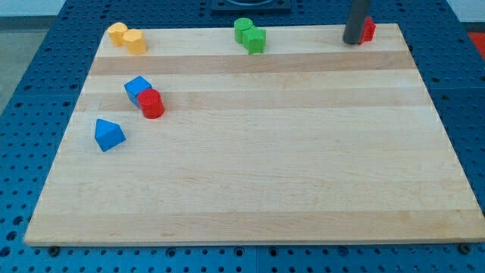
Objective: Move the arm parallel to the blue triangle
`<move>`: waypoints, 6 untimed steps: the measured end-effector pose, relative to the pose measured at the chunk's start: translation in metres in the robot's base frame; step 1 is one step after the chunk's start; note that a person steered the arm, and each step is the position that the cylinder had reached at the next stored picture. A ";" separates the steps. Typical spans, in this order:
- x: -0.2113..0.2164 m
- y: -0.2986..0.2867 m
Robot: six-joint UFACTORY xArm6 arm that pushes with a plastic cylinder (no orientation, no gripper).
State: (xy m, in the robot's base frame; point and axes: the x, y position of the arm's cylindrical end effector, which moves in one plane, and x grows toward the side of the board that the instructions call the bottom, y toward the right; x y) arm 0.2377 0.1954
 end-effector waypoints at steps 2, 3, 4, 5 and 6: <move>0.114 -0.064; 0.171 -0.143; 0.220 -0.226; 0.227 -0.264; 0.247 -0.301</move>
